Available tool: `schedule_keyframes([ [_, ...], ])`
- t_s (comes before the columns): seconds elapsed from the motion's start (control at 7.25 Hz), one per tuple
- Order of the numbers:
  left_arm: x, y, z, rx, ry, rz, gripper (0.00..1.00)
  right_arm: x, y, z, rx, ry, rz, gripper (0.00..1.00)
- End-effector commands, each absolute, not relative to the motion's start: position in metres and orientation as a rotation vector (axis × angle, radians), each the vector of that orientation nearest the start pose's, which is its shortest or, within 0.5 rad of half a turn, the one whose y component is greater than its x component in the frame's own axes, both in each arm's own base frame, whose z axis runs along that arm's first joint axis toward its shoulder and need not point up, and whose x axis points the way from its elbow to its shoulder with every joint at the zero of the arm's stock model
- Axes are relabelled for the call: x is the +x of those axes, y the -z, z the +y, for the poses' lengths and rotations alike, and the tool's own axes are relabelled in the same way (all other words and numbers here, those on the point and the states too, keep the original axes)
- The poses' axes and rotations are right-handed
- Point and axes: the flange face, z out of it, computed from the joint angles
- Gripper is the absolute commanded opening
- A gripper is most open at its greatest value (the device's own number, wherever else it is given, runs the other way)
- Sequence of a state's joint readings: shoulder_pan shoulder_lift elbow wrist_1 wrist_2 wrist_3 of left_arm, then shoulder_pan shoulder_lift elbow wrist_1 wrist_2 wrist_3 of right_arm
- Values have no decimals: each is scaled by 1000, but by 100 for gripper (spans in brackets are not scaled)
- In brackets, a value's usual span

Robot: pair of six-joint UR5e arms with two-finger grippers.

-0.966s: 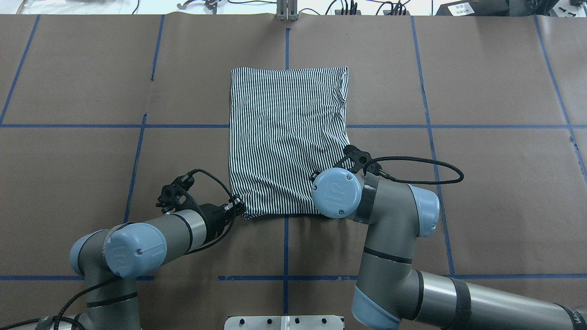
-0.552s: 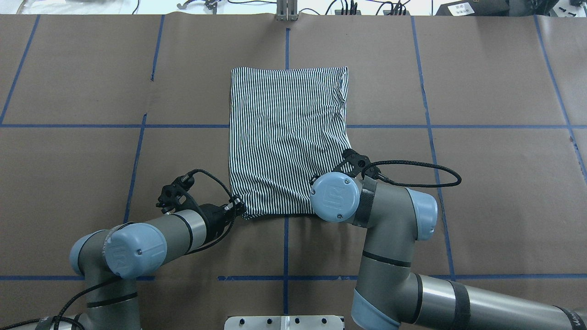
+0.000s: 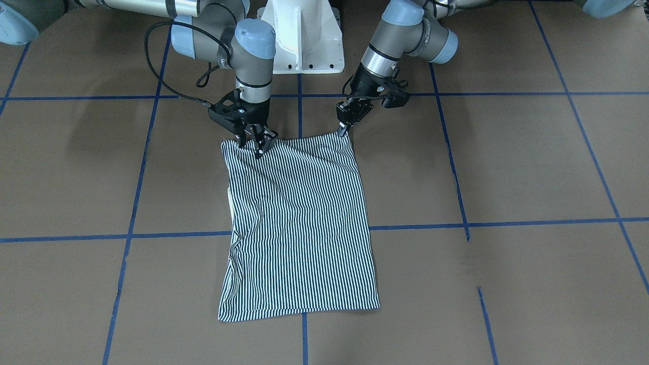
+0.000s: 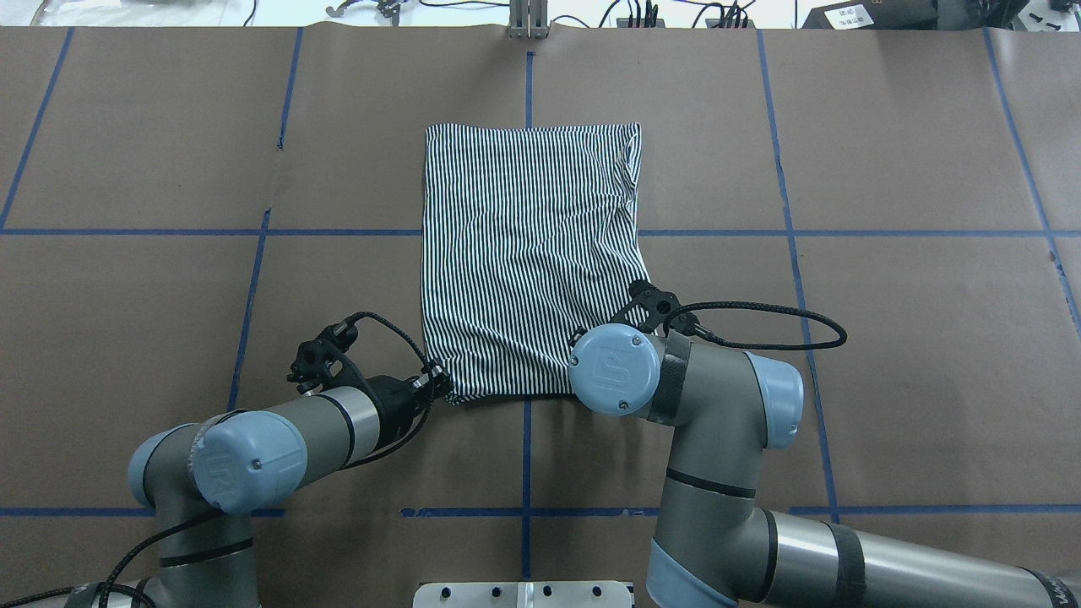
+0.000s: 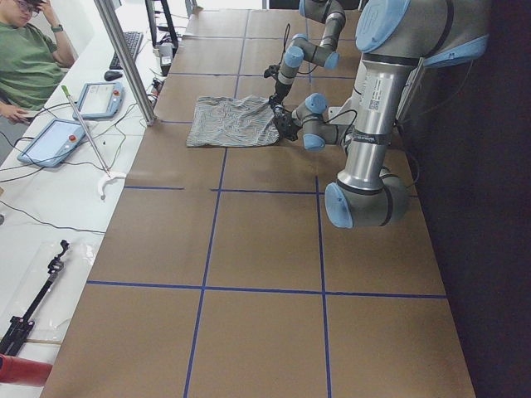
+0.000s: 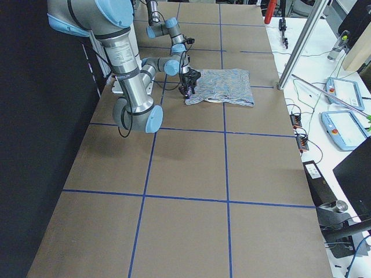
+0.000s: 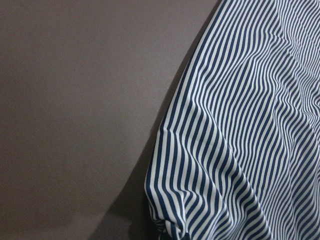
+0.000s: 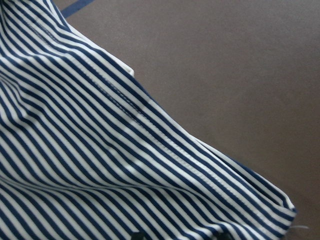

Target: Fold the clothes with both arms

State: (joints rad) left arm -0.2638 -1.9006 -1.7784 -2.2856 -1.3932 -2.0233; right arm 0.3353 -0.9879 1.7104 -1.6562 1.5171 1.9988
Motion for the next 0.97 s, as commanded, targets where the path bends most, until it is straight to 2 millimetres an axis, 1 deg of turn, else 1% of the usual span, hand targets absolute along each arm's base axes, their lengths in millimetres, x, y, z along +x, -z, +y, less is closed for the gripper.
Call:
schedule_keyframes([
  [0.0,539,-300,-302,37,728,1290,0,-586,-280,-347,21,-749,-652,55],
  [0.69,539,-299,-302,37,728,1292,0,-589,-282,-344,21,-737,-647,55],
  [0.83,538,-300,-302,37,728,1290,0,-589,-282,-344,22,-735,-647,50],
])
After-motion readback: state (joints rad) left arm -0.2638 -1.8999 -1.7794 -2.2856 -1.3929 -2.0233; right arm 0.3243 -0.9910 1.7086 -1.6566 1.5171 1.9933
